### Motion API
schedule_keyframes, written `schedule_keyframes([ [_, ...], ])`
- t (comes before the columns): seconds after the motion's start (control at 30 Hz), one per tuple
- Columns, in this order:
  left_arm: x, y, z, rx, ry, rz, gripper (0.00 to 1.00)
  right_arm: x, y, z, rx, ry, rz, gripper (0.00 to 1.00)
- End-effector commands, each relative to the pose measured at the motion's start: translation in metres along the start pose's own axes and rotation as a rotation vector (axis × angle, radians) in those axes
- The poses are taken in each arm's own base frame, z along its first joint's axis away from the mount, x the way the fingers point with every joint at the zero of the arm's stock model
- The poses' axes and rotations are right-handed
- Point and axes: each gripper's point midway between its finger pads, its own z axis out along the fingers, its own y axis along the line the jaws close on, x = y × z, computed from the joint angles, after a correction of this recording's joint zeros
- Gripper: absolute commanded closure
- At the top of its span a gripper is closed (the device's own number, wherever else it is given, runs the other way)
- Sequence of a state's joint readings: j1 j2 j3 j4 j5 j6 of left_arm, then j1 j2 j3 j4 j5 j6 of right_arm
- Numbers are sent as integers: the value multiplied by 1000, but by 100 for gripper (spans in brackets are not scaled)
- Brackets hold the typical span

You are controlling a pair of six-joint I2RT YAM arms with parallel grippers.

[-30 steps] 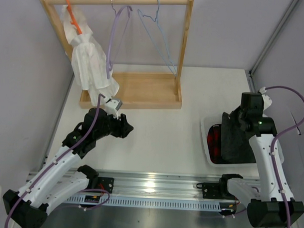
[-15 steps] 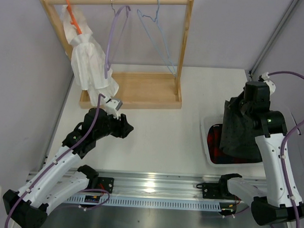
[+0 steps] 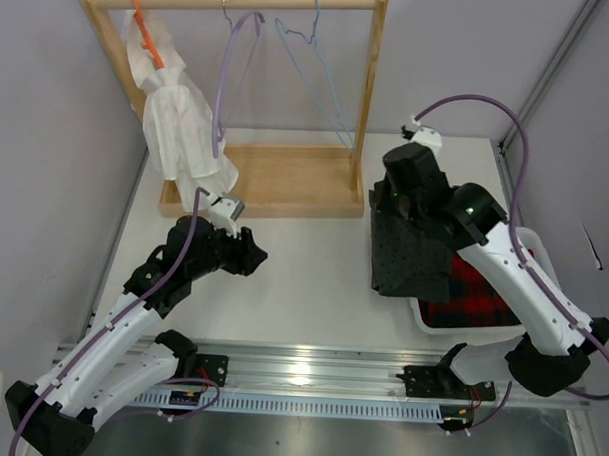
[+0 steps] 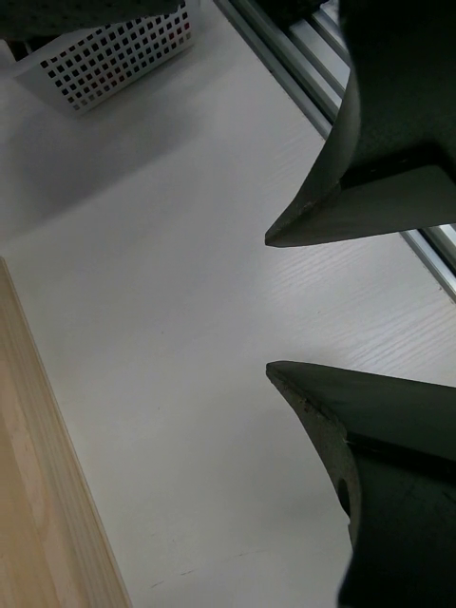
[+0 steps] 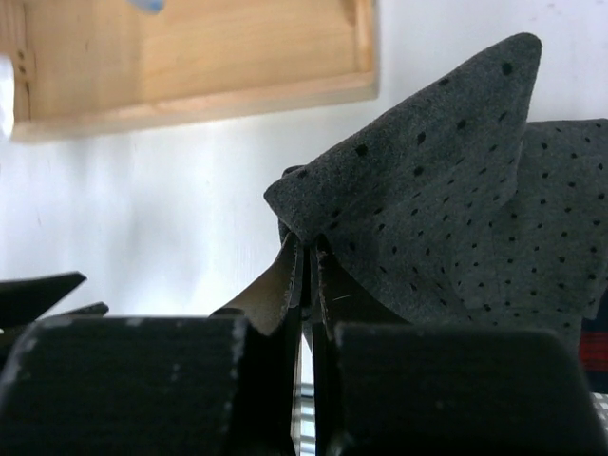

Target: Place the skirt on the hanger

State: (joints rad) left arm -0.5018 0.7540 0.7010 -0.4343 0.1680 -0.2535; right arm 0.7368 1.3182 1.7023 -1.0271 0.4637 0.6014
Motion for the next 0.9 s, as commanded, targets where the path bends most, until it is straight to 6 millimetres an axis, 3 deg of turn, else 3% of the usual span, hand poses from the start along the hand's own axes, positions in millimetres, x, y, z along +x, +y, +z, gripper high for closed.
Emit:
schedule_keyframes([
  [0.0,-14,-6,-5,22,-60,16,43,-3,32,4,-17,-39,-44,100],
  [0.2,-21,3,-13,-38,-98,20,43,42,80,28,-73,44,-117,100],
  [0.43,-34,12,-32,-125,-134,-18,40,95,138,75,-154,154,-162,100],
  [0.47,-34,13,-33,-133,-135,-27,39,110,143,87,-150,186,-182,100],
  [0.57,-37,19,-40,-179,-143,-53,38,132,158,104,-177,225,-186,84],
  [0.6,-37,19,-41,-183,-143,-59,38,137,162,107,-189,233,-185,59],
  [0.7,-44,17,-47,-186,-163,-73,37,147,175,109,-235,260,-191,33],
  [0.8,-45,17,-47,-189,-159,-84,36,135,174,101,-237,235,-184,22],
  [0.87,-39,17,-41,-184,-131,-94,37,124,165,98,-225,215,-172,21],
])
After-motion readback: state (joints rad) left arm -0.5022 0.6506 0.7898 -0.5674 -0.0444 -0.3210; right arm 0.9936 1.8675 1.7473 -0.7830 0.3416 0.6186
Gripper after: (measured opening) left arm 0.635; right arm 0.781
